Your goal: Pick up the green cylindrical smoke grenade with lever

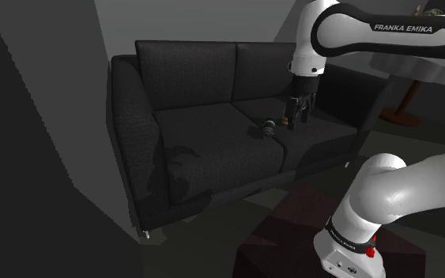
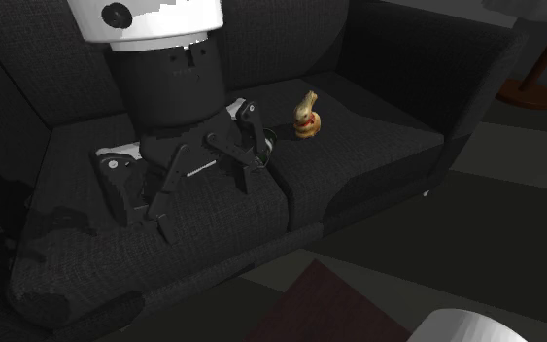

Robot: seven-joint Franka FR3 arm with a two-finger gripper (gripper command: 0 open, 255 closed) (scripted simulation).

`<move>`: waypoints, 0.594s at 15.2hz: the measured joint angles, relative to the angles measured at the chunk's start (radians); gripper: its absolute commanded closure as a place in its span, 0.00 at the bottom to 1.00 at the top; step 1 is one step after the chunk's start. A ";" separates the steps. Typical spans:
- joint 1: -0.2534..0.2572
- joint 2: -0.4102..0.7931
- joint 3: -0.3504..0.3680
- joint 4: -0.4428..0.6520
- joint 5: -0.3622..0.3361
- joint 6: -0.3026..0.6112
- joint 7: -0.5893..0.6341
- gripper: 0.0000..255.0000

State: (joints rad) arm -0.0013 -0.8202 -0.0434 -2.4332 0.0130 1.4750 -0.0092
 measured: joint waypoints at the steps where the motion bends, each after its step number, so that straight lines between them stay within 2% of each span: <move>1: 0.000 0.000 0.000 0.000 0.000 0.000 0.000 0.00; 5: -0.029 0.084 -0.005 0.001 -0.012 0.087 0.041 0.00; 9: -0.068 0.225 -0.019 0.029 -0.031 0.207 0.091 0.00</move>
State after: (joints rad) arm -0.0690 -0.5953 -0.0626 -2.4042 -0.0181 1.6816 0.0822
